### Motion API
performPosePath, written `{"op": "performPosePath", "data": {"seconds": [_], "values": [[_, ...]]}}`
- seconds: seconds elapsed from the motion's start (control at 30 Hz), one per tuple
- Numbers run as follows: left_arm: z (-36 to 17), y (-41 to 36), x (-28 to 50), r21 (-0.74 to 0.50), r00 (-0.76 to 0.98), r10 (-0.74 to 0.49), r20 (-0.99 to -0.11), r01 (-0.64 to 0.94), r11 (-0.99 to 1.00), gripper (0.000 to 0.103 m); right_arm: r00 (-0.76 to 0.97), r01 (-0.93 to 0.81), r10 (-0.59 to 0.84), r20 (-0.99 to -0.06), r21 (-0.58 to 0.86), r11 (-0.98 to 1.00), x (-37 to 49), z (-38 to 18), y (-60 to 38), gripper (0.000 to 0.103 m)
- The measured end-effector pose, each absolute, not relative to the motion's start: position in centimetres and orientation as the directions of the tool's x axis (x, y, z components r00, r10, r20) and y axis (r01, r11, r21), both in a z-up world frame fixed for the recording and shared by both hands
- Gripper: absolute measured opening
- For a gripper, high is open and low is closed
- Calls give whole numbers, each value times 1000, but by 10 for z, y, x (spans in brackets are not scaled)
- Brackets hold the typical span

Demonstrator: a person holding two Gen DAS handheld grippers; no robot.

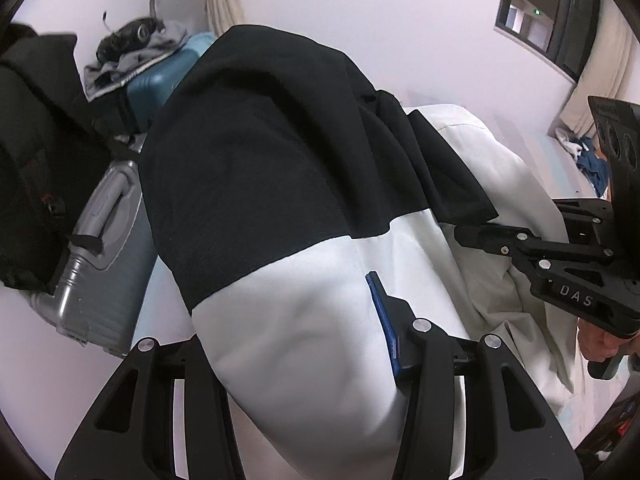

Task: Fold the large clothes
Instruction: 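Lift and carry the folded jacket with both tools toward the bed head, then lower the jacket onto the bed and open both tools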

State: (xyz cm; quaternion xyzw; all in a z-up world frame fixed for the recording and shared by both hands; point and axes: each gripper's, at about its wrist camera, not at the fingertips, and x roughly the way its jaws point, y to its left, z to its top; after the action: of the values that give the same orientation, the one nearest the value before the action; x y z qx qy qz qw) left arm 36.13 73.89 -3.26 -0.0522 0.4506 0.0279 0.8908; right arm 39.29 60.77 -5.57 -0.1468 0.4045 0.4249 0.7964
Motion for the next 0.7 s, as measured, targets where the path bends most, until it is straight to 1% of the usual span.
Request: {"op": "performPosePath", "data": {"seconds": [0.23,0.37,0.53,0.7], "values": [[-86,775,383,-56,555,-2,-832,-80,995,47,297,-770,486,-822,95,631,410,-114,640,8],[-112,784,386,-50,533,13,-846,-104,993,47,278,-758,441,-853,87,647,418,-146,647,8],[-137,801,386,-72,516,23,-856,-163,984,51,275,-748,398,-875,65,660,426,-172,652,8],[-152,806,385,-71,494,33,-869,-190,979,53,257,-751,360,-897,49,659,435,-193,655,8]]}}
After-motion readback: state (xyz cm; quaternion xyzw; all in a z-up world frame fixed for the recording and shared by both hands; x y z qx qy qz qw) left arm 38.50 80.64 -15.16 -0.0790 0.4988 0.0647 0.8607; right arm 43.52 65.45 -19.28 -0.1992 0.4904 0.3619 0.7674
